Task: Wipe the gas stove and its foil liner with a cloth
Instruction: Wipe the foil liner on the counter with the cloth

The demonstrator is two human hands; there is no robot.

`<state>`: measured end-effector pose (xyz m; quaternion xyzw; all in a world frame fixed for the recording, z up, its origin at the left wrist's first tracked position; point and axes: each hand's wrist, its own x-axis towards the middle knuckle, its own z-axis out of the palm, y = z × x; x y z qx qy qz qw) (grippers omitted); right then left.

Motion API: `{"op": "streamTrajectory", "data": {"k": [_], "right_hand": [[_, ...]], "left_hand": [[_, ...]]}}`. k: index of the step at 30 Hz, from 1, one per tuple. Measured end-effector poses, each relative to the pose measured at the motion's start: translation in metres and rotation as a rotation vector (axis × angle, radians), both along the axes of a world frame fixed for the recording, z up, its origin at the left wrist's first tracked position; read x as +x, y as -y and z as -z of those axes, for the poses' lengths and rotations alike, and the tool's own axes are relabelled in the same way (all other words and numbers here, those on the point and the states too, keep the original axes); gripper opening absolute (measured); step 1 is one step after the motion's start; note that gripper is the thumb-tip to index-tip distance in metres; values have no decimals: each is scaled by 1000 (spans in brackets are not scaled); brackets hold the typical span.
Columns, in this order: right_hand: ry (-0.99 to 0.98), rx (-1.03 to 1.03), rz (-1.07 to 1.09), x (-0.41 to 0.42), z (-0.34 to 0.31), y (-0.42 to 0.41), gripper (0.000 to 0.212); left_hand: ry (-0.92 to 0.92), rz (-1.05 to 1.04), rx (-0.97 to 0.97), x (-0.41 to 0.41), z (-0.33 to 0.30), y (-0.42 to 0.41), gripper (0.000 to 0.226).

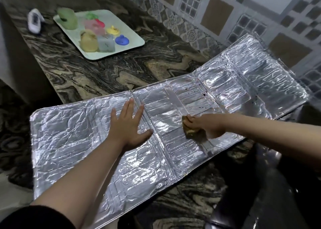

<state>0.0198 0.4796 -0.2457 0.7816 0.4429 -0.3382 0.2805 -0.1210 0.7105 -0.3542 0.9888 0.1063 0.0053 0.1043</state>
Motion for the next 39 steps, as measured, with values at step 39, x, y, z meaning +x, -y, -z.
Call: {"op": "streamTrajectory", "data": {"k": [39], "right_hand": [[132,-206,62,30,-41,42,35]], "left_hand": [[-9,0,5,1,0,-1,103]]}}
